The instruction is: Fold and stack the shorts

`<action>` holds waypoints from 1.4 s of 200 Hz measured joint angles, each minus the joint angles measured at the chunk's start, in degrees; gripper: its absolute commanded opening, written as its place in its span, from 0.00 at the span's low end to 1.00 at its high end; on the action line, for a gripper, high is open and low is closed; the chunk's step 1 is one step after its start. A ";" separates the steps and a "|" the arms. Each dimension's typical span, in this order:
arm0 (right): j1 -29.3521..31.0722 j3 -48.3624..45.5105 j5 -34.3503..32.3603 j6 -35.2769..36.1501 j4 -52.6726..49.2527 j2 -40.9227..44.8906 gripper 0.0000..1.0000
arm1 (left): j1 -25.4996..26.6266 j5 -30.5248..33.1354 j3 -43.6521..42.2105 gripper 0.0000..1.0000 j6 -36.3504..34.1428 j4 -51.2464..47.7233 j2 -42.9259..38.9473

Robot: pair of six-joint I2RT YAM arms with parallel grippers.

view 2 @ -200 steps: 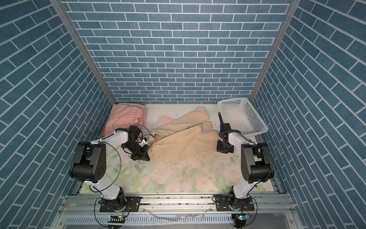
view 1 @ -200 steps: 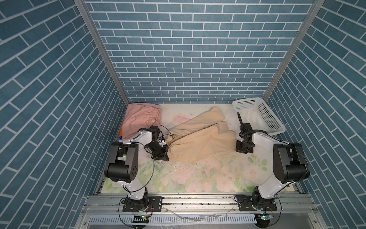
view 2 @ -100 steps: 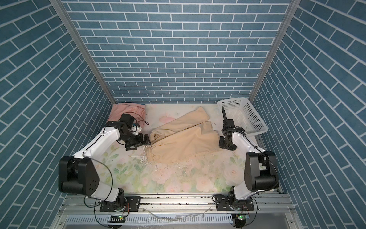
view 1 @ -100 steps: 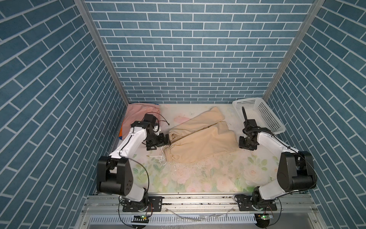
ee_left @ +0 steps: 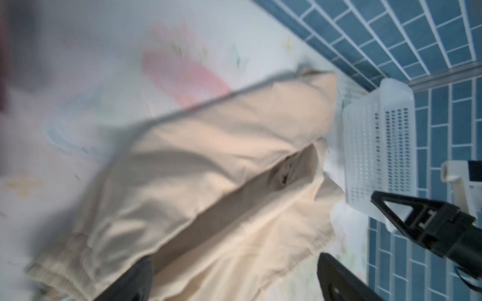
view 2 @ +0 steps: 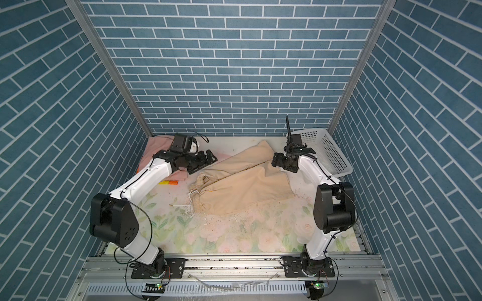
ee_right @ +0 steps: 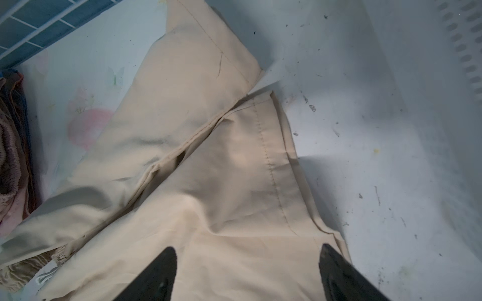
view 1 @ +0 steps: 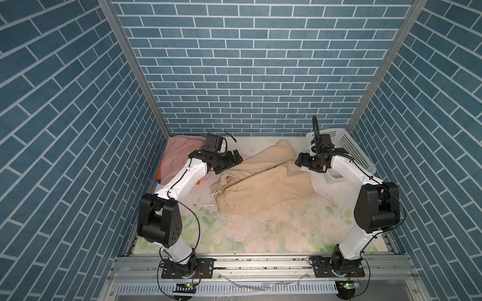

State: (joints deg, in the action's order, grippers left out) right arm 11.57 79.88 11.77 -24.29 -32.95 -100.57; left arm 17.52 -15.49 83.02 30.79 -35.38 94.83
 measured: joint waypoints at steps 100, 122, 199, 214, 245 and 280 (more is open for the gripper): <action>0.00 3.34 3.52 0.00 0.59 -5.68 0.86 | 6.36 20.15 -4.31 0.74 -22.45 -16.41 2.99; 0.00 3.32 4.17 -0.39 0.85 -5.95 0.86 | 7.56 23.10 -4.31 0.69 -23.43 -16.04 5.92; -0.11 1.70 5.57 -0.96 2.21 -5.95 0.86 | 9.38 31.36 -3.69 0.37 -24.74 -12.50 10.23; -0.11 1.68 5.88 -0.96 2.34 -5.95 0.86 | 9.53 32.72 -3.65 0.20 -25.42 -12.11 10.25; -0.24 1.92 5.70 -0.96 2.40 -6.05 0.89 | 9.64 34.91 -3.08 0.00 -26.67 -12.48 10.51; -0.81 9.81 4.02 -1.66 0.59 -11.04 0.90 | 9.66 36.00 -2.58 0.00 -28.92 -12.76 9.51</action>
State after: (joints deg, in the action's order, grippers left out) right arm 10.76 89.69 15.79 -25.96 -32.36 -111.61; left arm 27.18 20.51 80.44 1.87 -48.14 104.33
